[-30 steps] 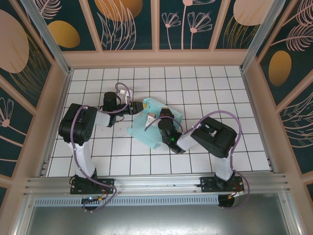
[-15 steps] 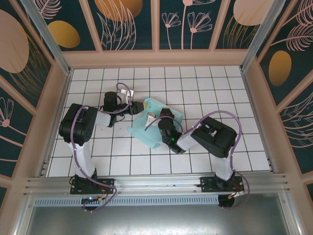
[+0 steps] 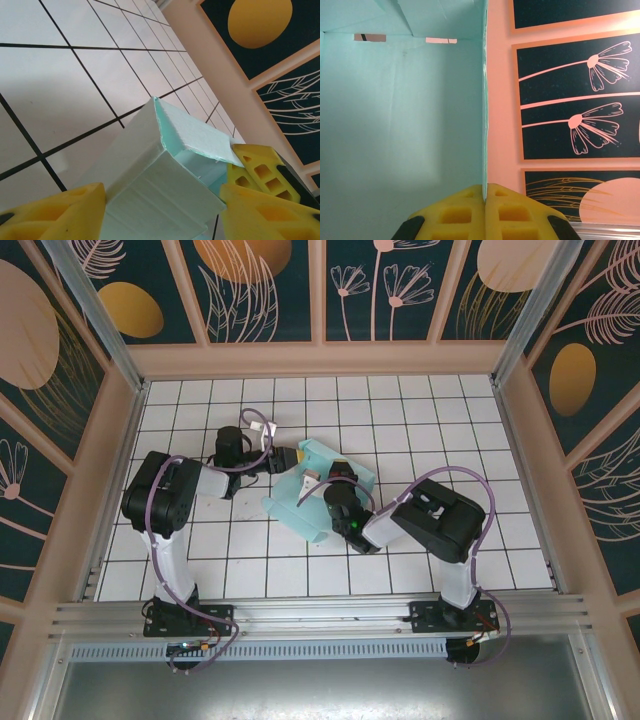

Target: Fold the paper box

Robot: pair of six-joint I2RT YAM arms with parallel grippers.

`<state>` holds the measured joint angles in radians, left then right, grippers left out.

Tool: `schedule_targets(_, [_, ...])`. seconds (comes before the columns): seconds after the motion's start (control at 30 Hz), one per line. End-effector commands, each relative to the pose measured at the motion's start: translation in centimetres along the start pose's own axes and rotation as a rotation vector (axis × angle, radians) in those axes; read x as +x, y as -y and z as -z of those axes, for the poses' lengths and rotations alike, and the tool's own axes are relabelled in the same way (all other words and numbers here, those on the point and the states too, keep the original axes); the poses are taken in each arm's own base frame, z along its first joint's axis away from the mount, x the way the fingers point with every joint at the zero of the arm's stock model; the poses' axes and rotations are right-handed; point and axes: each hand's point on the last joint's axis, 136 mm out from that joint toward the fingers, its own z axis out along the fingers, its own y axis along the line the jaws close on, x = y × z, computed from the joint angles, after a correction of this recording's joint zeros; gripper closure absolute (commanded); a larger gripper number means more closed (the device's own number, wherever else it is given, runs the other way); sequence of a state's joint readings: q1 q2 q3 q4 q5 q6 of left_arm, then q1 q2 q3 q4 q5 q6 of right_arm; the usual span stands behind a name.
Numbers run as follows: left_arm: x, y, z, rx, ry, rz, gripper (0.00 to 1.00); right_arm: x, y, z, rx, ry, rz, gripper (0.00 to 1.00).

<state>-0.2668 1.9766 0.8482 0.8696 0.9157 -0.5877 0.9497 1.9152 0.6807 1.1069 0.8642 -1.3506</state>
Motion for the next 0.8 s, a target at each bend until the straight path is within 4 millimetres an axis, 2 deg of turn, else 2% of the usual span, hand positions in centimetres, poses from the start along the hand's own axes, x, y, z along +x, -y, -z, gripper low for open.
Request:
schedule_targets(0.0, [-0.8, 0.1, -0.6, 0.009, 0.007, -0.041, 0.41, 0.3, 0.1, 0.4, -0.011, 0.003, -0.025, 1.00])
schedule_targets(0.17, [-0.9, 0.5, -0.8, 0.035, 0.011, -0.040, 0.44, 0.4, 0.0, 0.4, -0.012, -0.001, -0.024, 1.00])
schedule_targets(0.33, [-1.8, 1.1, 0.0, 0.033, 0.047, -0.057, 0.28, 0.4, 0.2, 0.4, -0.009, 0.001, -0.029, 1.00])
schedule_targets(0.47, [-3.7, 0.4, 1.7, -0.028, 0.120, -0.068, 0.10, 0.5, 0.3, 0.5, -0.007, 0.003, -0.032, 1.00])
schedule_targets(0.5, [-4.2, 0.3, 2.2, -0.043, 0.139, -0.069, 0.09, 0.5, 0.3, 0.5, -0.007, 0.002, -0.031, 1.00])
schedule_targets(0.57, [-5.2, -0.9, 2.8, -0.099, 0.160, -0.056, 0.09, 0.5, 0.4, 0.5, -0.006, 0.002, -0.033, 1.00])
schedule_targets(0.63, [-5.7, -3.0, 3.0, -0.188, 0.157, -0.018, 0.13, 0.5, 0.6, 0.5, -0.004, 0.002, -0.034, 1.00])
schedule_targets(0.7, [-6.2, -4.6, 3.1, -0.239, 0.160, 0.018, 0.22, 0.5, 0.6, 0.6, -0.004, 0.003, -0.036, 1.00])
schedule_targets(0.77, [-5.6, -5.8, 2.7, -0.255, 0.134, 0.059, 0.32, 0.5, 0.7, 0.6, -0.004, 0.002, -0.035, 1.00])
